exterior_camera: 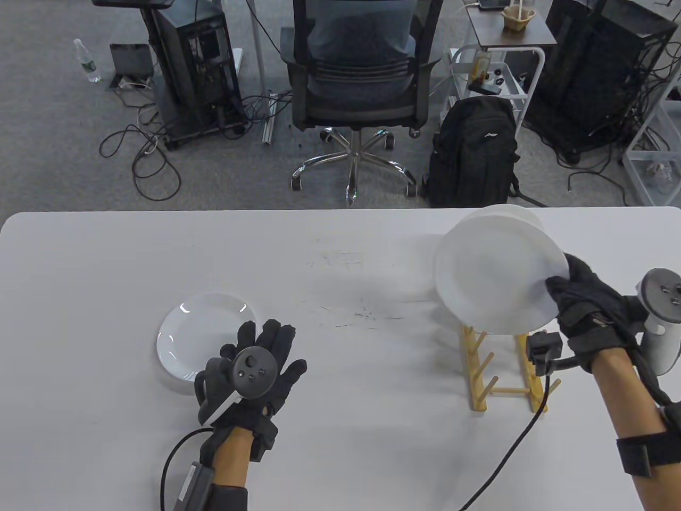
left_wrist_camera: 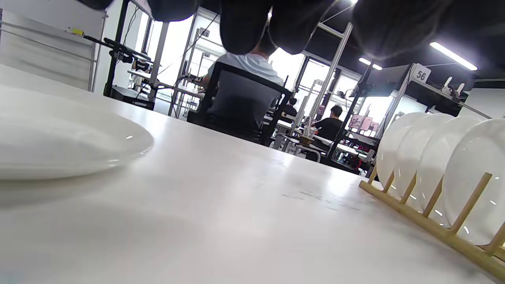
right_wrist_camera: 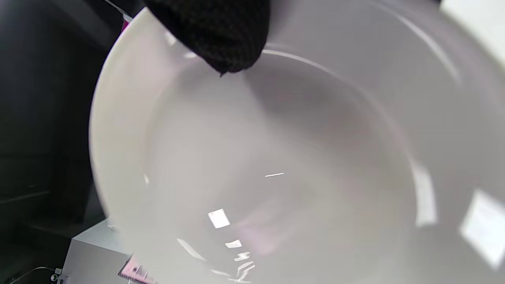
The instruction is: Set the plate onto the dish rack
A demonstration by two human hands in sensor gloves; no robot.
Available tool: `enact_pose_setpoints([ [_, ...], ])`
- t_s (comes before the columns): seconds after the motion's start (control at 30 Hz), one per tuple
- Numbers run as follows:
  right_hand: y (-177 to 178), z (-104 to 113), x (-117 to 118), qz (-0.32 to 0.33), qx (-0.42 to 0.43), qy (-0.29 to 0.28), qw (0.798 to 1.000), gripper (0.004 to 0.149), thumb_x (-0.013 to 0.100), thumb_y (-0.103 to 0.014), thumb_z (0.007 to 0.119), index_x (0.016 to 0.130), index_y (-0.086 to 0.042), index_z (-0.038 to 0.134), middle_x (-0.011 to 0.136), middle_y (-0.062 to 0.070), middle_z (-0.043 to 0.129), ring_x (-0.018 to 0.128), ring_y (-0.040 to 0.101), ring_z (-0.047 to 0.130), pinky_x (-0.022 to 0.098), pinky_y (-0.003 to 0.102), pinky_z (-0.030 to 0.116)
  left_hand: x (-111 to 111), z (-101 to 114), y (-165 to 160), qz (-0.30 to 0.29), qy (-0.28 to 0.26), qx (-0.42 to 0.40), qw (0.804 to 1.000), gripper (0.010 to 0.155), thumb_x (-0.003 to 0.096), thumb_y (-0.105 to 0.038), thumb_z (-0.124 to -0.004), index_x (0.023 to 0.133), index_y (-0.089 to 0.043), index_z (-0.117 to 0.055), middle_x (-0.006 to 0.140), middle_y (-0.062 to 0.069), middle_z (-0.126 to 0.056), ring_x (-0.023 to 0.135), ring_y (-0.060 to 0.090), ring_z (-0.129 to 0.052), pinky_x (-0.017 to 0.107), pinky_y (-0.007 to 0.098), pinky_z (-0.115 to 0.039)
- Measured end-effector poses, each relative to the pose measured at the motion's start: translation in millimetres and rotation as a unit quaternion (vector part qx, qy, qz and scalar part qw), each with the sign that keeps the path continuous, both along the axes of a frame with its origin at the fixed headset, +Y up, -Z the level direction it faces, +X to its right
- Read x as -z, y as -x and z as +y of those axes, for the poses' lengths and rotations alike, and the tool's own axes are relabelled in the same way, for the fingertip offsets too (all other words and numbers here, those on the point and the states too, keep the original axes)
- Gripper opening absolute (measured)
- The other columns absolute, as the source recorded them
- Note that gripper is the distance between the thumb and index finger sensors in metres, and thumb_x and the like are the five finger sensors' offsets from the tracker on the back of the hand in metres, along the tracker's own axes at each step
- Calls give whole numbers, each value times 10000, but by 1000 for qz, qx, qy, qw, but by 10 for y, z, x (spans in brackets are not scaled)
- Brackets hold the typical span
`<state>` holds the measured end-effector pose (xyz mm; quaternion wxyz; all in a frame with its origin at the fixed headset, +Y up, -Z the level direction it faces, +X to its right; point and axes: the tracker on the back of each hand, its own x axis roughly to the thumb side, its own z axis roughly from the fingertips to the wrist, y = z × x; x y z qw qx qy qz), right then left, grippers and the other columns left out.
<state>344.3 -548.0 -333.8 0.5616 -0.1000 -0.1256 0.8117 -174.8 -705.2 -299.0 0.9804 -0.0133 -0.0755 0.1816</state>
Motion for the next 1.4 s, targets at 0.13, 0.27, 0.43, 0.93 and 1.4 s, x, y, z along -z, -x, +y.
enact_pose_setpoints([
  [0.13, -18, 63, 43, 22, -155, -44, 987, 437, 480, -75, 723, 888, -182, 837, 933, 91, 828, 878, 472, 763, 713, 639, 539, 8, -39, 45, 10, 11, -3, 1000, 745, 509, -582, -674, 1150, -257, -476, 1223, 53, -427, 1101, 578, -330, 688, 778, -362],
  [0.27, 111, -157, 129, 41, -273, -12, 961, 432, 485, -67, 725, 882, -186, 849, 944, 80, 819, 915, 460, 727, 743, 645, 488, 7, -46, 39, 7, 25, -9, 1000, 751, 509, -588, -670, 1152, -256, -468, 1222, 62, -435, 1099, 581, -329, 688, 778, -366],
  [0.43, 225, -548, 257, 49, -329, 8, 943, 430, 482, -72, 729, 876, -196, 850, 939, 69, 823, 919, 450, 731, 740, 649, 488, 5, -47, 40, 10, 27, -9, 1000, 750, 511, -585, -668, 1152, -251, -467, 1222, 66, -433, 1097, 586, -330, 689, 777, -366],
  [0.93, 371, -598, 367, 39, -359, 50, 931, 464, 498, -96, 736, 955, -173, 766, 1036, 97, 752, 990, 465, 658, 749, 666, 449, 17, -59, 17, 6, 47, -32, 998, 751, 517, -581, -661, 1155, -243, -456, 1222, 77, -416, 1092, 592, -338, 687, 777, -374],
  [1.4, 685, -730, -446, 33, -332, -10, 943, 801, 473, -533, 745, 1119, -205, 403, 1173, 187, 363, 1058, 560, 310, 730, 736, 244, 2, -77, 26, 22, 62, -63, 996, 717, 531, -553, -652, 1143, -209, -507, 1205, 113, -468, 1075, 604, -401, 675, 775, -391],
])
